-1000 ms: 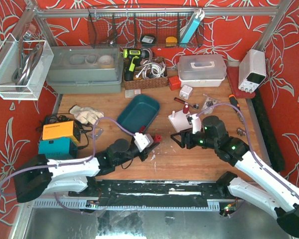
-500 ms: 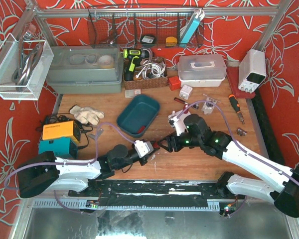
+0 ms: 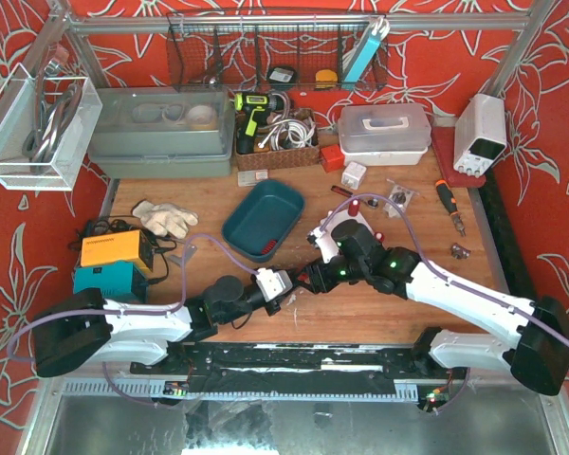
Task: Install the large spring
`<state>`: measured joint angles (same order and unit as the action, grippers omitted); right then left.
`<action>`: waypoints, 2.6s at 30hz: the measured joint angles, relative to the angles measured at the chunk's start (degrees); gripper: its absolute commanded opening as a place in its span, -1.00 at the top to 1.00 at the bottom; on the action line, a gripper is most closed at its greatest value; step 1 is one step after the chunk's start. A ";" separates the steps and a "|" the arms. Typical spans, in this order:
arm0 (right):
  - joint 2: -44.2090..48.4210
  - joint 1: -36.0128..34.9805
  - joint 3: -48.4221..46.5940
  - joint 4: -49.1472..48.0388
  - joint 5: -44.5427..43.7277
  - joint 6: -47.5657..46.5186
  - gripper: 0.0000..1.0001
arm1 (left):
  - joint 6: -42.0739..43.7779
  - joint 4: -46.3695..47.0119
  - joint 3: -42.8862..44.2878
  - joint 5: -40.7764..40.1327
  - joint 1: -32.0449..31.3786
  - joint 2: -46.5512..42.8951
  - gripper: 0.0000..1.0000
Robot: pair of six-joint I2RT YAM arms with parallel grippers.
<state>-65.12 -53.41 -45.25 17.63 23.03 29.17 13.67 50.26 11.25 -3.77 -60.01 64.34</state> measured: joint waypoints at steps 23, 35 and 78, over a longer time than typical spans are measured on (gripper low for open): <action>0.00 -0.59 -1.07 1.05 -10.95 -1.97 1.00 | -2.60 -0.98 3.72 -8.98 -0.37 2.89 -0.67; -4.83 6.67 -10.01 4.85 -32.04 -10.84 1.00 | -13.07 -7.10 5.79 -17.53 5.16 2.54 -1.00; -32.87 17.94 -26.38 2.99 -31.28 -15.02 1.00 | -20.57 -13.81 5.25 -23.02 8.96 -5.09 -1.00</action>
<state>-98.00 -35.46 -71.64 20.62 -8.25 14.15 -6.90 36.45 16.49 -26.79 -51.05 59.24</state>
